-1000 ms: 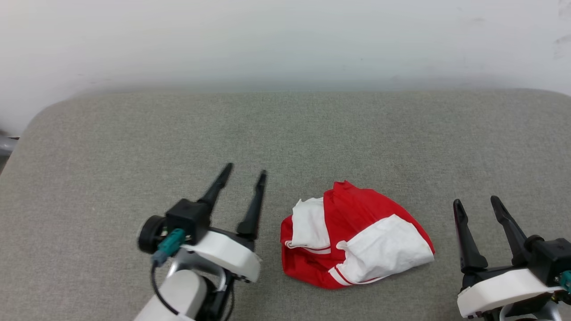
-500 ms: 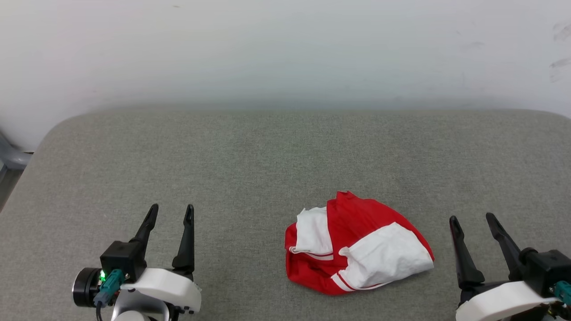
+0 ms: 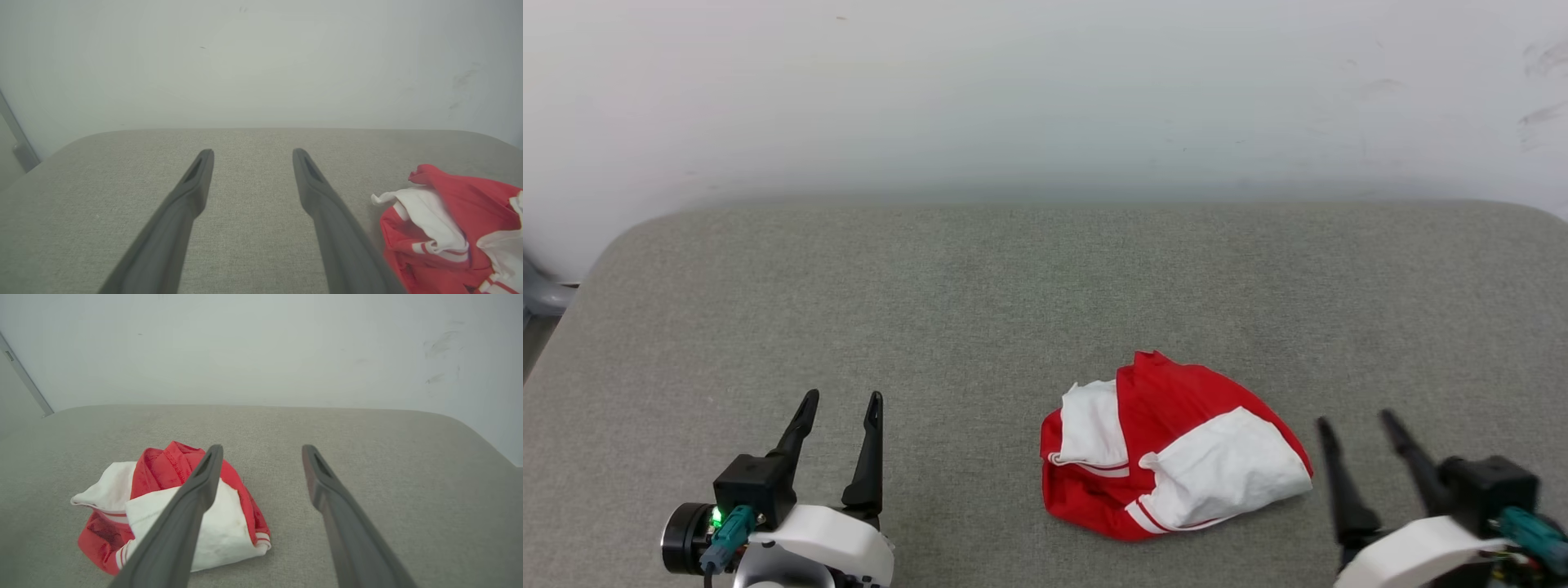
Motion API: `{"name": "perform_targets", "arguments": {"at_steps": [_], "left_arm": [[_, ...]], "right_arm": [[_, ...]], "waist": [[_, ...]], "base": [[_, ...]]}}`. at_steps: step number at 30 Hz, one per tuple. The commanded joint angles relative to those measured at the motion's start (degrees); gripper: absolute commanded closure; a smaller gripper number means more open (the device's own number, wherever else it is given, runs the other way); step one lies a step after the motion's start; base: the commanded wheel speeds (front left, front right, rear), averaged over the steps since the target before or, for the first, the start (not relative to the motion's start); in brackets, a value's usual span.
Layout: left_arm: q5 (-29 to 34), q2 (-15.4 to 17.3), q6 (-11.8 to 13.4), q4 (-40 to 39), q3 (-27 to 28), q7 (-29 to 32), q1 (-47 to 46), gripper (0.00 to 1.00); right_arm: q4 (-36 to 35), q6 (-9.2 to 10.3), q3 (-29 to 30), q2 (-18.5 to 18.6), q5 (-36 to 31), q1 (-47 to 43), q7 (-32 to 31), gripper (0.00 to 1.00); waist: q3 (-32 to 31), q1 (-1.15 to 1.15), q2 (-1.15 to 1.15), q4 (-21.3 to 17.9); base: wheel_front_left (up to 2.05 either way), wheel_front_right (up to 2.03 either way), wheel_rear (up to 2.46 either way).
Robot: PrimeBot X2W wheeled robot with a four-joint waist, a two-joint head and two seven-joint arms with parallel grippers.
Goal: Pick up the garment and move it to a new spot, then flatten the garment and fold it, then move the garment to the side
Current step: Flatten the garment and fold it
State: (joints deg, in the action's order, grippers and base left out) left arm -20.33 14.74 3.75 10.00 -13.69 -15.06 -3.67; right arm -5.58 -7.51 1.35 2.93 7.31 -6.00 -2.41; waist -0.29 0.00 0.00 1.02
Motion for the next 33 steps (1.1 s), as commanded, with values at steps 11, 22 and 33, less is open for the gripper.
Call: {"name": "perform_targets", "arguments": {"at_steps": [11,22,33], "left_arm": [[0.5,-2.0,-1.1,0.3,0.8,-0.1,-1.8,0.00],[1.9,-4.4,-2.9,0.5,2.6,-0.1,-3.5,0.00],[3.2,-6.3,-4.5,1.3,5.1,-0.1,-3.9,0.00]], "right_arm": [[-0.2,0.04,-13.4,5.3,3.6,4.0,-20.9,0.00],[4.9,0.05,-18.7,9.3,4.0,10.1,-26.8,0.00],[2.0,0.04,-15.4,8.3,2.1,12.7,-24.4,1.00]], "waist": [[2.6,0.00,0.00,2.7],[6.4,0.00,0.00,5.5],[7.9,0.00,0.00,4.2]], "base": [[0.00,0.00,0.00],[0.00,0.00,0.00],[0.00,0.00,0.00]]}}
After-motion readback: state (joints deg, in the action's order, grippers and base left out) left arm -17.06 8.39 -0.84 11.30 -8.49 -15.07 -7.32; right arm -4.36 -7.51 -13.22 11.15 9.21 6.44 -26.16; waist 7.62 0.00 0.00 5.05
